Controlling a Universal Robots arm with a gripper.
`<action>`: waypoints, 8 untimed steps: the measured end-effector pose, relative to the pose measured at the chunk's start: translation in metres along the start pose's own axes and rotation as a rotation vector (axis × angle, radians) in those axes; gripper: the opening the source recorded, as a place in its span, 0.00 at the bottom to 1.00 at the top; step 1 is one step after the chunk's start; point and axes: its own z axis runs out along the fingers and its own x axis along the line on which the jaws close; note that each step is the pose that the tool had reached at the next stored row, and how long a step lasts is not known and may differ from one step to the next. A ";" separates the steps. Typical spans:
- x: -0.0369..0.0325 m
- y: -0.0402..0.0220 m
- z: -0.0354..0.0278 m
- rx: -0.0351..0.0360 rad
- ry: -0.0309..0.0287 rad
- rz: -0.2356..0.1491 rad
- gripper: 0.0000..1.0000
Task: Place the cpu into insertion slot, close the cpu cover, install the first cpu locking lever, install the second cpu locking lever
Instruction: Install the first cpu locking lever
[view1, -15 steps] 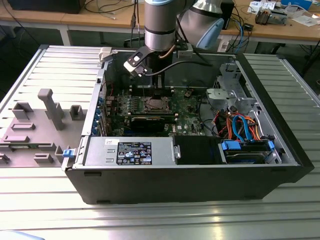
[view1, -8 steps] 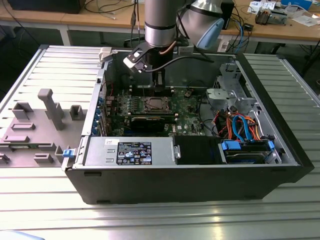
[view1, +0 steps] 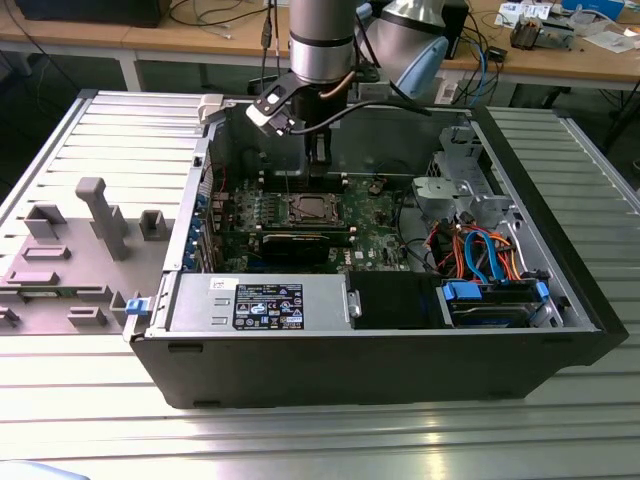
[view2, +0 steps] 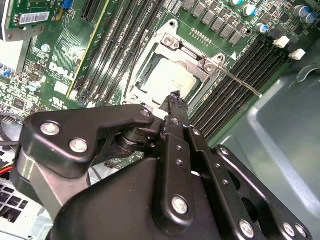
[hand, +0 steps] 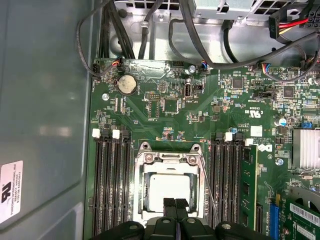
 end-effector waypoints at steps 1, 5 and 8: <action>0.0000 0.0000 0.0000 0.0000 0.0000 0.000 0.11; 0.0000 0.0000 -0.0001 -0.0004 0.0003 -0.013 0.11; 0.0000 0.0000 -0.0002 -0.0012 0.0008 -0.037 0.11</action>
